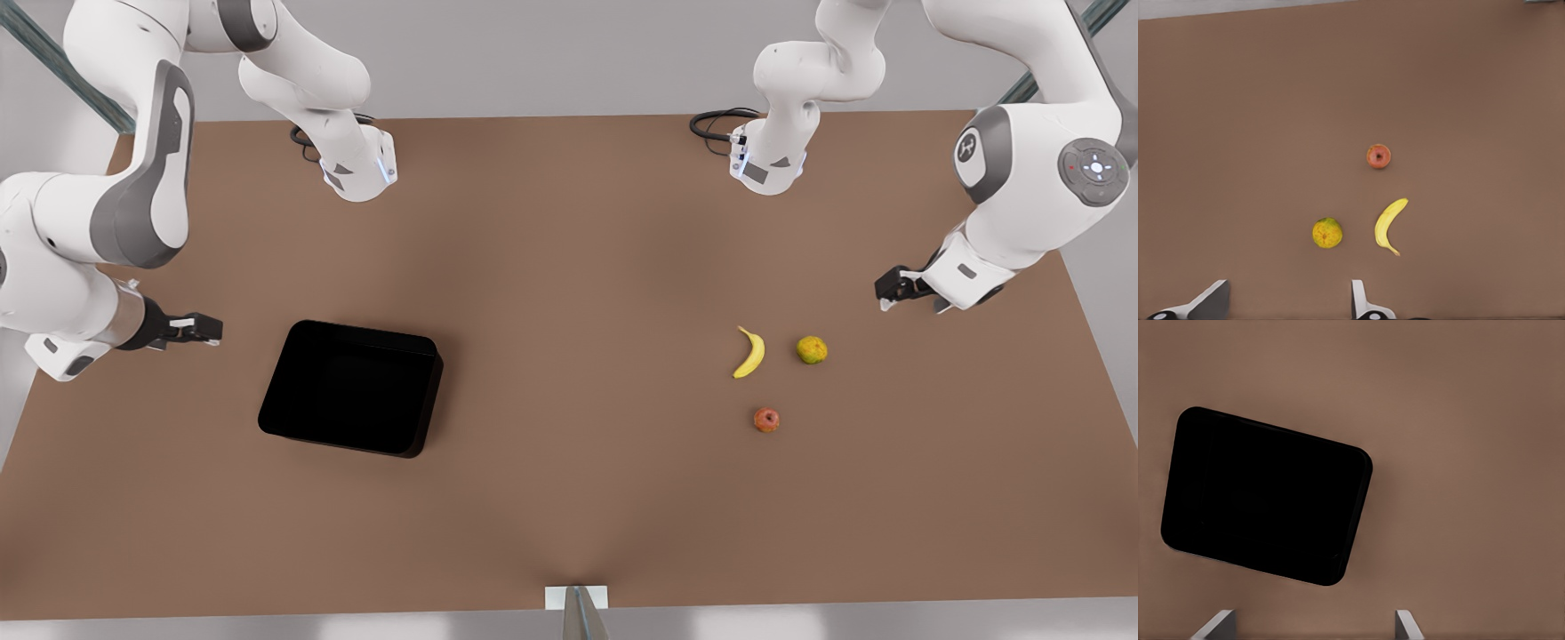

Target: Place the storage box in the middle with the right arm, and place the apple in the storage box with the left arm

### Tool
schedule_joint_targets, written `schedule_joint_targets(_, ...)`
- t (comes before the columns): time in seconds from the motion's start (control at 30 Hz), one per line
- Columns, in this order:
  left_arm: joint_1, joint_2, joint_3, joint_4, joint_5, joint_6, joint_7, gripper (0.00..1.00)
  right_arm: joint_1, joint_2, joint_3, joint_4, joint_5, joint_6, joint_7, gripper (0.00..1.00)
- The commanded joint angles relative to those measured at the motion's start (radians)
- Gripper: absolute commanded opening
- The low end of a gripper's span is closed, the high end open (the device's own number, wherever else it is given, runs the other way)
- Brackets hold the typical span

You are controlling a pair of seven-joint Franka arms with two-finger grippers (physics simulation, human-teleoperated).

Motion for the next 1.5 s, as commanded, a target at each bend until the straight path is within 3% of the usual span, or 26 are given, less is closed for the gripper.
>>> schedule_joint_targets(0.0,-0.029,-0.001,0.001,0.000,0.001,0.000,0.000,1.00,0.000,0.000,0.000,0.000,0.000,0.000,0.000,1.00)
schedule_joint_targets(0.07,-0.028,0.017,-0.001,0.002,0.004,-0.003,-0.013,1.00,0.020,0.012,0.002,-0.028,0.000,0.011,0.046,1.00)
schedule_joint_targets(0.13,-0.029,0.137,-0.009,0.090,-0.007,-0.014,-0.186,1.00,0.035,0.083,0.002,-0.104,0.005,0.090,0.245,1.00)
schedule_joint_targets(0.23,-0.028,0.232,0.001,0.094,-0.312,-0.028,-0.557,1.00,0.035,0.083,0.003,-0.264,0.006,0.282,0.267,1.00)
schedule_joint_targets(0.3,0.000,0.327,0.096,0.087,-0.701,-0.152,-0.568,1.00,0.029,0.081,0.003,-0.376,0.006,0.422,0.267,1.00)
schedule_joint_targets(0.37,0.011,0.471,0.105,0.097,-0.896,-0.160,-0.566,1.00,0.015,0.075,0.003,-0.474,0.006,0.521,0.258,1.00)
schedule_joint_targets(0.4,0.014,0.479,0.106,0.095,-0.949,-0.163,-0.588,1.00,0.009,0.078,-0.003,-0.497,0.006,0.571,0.247,1.00)
schedule_joint_targets(0.7,0.019,0.511,0.106,0.049,-1.045,-0.164,-0.651,1.00,0.020,0.120,-0.054,-0.609,0.029,0.643,0.236,1.00)
schedule_joint_targets(0.93,0.144,0.678,0.106,0.023,-1.378,-0.134,-0.642,1.00,0.020,0.184,-0.055,-0.604,0.029,0.649,0.238,1.00)
schedule_joint_targets(0.97,0.146,0.727,0.106,0.041,-1.430,-0.132,-0.643,1.00,0.021,0.186,-0.055,-0.604,0.029,0.649,0.238,0.95)
schedule_joint_targets(1.03,0.150,0.747,0.103,0.035,-1.476,-0.103,-0.643,1.00,0.021,0.193,-0.055,-0.604,0.029,0.647,0.238,0.57)
schedule_joint_targets(1.2,0.118,0.764,0.059,0.052,-1.435,0.012,-0.652,1.00,0.021,0.207,-0.055,-0.604,0.029,0.644,0.238,0.55)
schedule_joint_targets(1.33,0.081,0.747,0.059,0.034,-1.302,0.012,-0.657,1.00,0.020,0.216,-0.055,-0.603,0.029,0.640,0.236,0.39)
schedule_joint_targets(1.47,0.054,0.810,0.054,0.089,-1.294,0.104,-0.658,1.00,0.017,0.218,-0.055,-0.600,0.029,0.632,0.218,0.28)
